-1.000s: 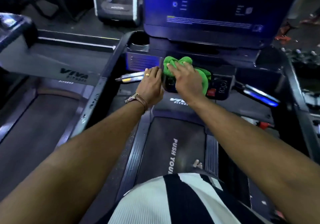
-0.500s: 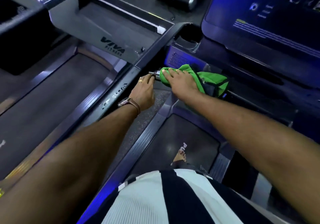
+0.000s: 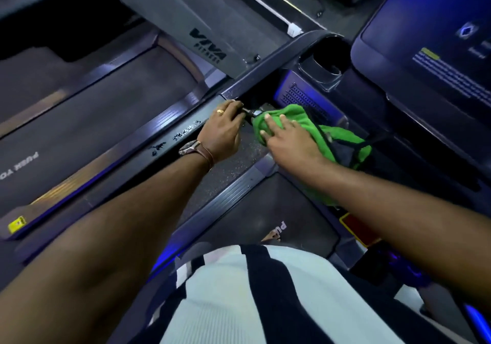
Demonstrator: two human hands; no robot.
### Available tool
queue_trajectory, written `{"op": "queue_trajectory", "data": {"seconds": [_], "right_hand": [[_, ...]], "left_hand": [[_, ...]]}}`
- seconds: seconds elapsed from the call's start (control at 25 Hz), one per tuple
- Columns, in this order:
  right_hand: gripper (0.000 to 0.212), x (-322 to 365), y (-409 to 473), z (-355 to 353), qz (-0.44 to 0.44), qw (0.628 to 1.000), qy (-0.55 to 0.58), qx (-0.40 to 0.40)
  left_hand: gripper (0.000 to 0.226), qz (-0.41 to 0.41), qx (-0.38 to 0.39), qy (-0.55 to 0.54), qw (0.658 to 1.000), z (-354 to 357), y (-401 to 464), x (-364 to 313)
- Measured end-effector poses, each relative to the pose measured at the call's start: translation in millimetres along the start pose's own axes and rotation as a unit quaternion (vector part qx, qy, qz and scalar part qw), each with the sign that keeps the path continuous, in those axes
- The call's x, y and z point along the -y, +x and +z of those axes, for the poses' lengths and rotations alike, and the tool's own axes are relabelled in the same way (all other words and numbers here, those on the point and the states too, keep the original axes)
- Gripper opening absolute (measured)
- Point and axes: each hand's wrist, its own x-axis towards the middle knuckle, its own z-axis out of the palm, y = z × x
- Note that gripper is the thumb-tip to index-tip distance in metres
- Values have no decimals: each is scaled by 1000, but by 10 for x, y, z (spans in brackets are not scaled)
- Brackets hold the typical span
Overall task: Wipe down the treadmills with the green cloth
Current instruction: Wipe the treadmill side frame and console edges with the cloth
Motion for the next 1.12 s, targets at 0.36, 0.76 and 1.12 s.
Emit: {"op": "queue_trajectory", "data": {"seconds": [0.36,0.76,1.12], "right_hand": [[40,-185,152,-161,-8,1000,22,-4],[48,-3,157,-43,37,999,15,-35],[36,-26,582,-134,208,852,404,-260]], "left_hand": [[45,-56,-44,6,997,-13,123,123],[41,-38,-12,70,997,-130,312,300],[67,-121,-62,-47,990,-95,292,358]]}}
